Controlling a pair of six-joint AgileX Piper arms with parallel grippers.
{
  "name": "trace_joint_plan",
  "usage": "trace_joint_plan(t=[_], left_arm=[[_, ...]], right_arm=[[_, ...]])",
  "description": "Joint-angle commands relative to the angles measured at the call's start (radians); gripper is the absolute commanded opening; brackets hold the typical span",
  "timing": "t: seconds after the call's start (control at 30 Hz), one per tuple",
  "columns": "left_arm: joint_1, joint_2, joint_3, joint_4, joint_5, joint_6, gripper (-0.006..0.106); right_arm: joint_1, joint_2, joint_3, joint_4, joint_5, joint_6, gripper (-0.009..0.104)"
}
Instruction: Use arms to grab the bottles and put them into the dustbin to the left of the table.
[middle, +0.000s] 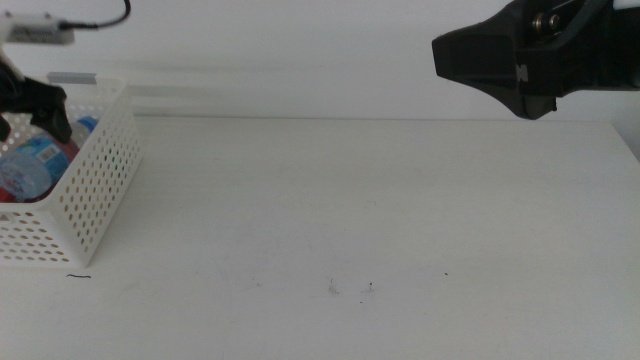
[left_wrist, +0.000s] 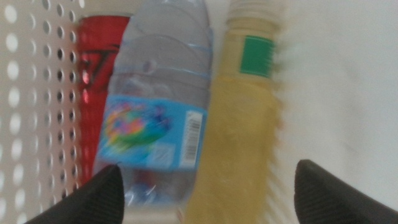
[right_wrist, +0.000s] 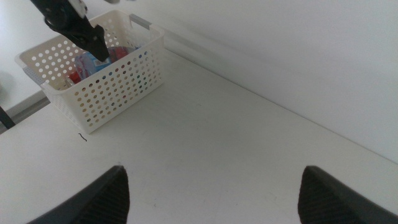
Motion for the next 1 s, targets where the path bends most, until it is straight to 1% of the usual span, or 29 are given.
trace_joint_plan(t=[0.0, 0.07, 0.17, 0.27, 0.43, 0.47, 0.5, 0.67, 0.77, 0.97], left_arm=[[-0.019, -0.078, 0.029, -0.019, 0.032, -0.046, 0.094], [-0.043, -0.155, 0.093, -0.016, -0.004, -0.053, 0.094], [-0.105, -0.330, 0.223, -0.020, -0.131, -0.053, 0.094], [-0.200, -0.523, 0.386, -0.046, -0.306, -0.037, 0.094], [-0.364, -0.826, 0.644, -0.050, -0.579, -0.039, 0.094], [-0.405, -0.935, 0.735, -0.053, -0.652, -0.044, 0.094], [-0.418, -0.981, 0.769, -0.056, -0.672, -0.060, 0.094], [-0.426, -1.114, 0.820, -0.062, -0.654, -0.076, 0.094], [-0.426, -1.159, 0.820, -0.060, -0.628, -0.076, 0.094], [-0.426, -1.228, 0.820, -0.057, -0.664, -0.076, 0.094]], right_arm=[[0.001, -0.006, -0.006, -0.005, -0.006, -0.008, 0.088], [0.001, -0.006, -0.006, -0.005, -0.006, -0.008, 0.088], [0.001, -0.006, -0.006, -0.005, -0.006, -0.008, 0.088], [0.001, -0.006, -0.006, -0.005, -0.006, -0.008, 0.088], [0.001, -0.006, -0.006, -0.005, -0.006, -0.008, 0.088], [0.001, -0.006, -0.006, -0.005, -0.006, -0.008, 0.088], [0.001, -0.006, -0.006, -0.005, -0.006, -0.008, 0.088], [0.001, -0.006, -0.006, -0.005, -0.006, -0.008, 0.088], [0.001, -0.006, -0.006, -0.005, -0.006, -0.008, 0.088], [0.001, -0.006, -0.006, -0.005, -0.006, -0.008, 0.088]])
